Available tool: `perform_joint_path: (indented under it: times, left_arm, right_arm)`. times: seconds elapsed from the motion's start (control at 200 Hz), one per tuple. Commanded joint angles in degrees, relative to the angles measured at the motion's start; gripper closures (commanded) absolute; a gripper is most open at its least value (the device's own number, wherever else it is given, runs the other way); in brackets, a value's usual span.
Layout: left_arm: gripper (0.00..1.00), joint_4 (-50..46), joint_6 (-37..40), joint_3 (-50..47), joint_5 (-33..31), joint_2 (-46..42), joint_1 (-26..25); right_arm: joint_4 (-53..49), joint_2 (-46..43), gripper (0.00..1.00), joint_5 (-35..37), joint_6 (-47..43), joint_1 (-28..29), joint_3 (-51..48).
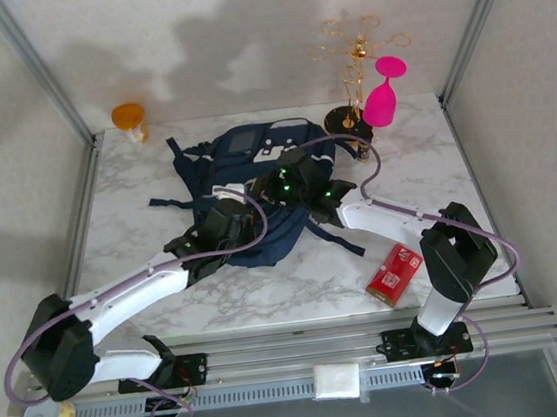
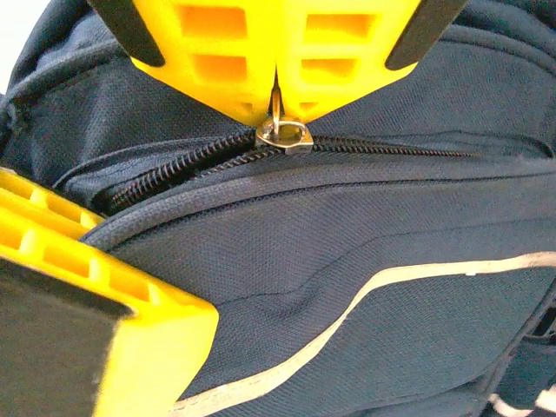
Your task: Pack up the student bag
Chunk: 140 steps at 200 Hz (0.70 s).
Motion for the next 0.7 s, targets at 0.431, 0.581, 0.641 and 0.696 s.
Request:
perform_joint_path:
  times: [0.431,0.581,0.641,0.696]
  left_arm:
    - [1.00,-7.9,-14.9,-6.2,4.8,-10.0,-1.1]
    - [1.00,-7.3,-12.6,-4.4,5.4,-4.0,-0.4]
    - [1.00,-4.8,-11.9,-4.3,6.6,-2.8,-0.5]
    - [1.00,-2.1,-11.5,-4.4,8.1,-2.1,-0.6]
  right_arm:
    - [-17.0,-4.9,1.00,-31.0,-28.9,-18.9,4.9]
    - [-16.9,-4.2,1.00,-28.4,-27.9,-22.2,4.3]
    - [-15.5,-4.0,0.84,-27.7,-25.3,-21.6,3.2]
    - [-14.1,-4.5,0.68,-25.5,-22.3,-20.5,2.0]
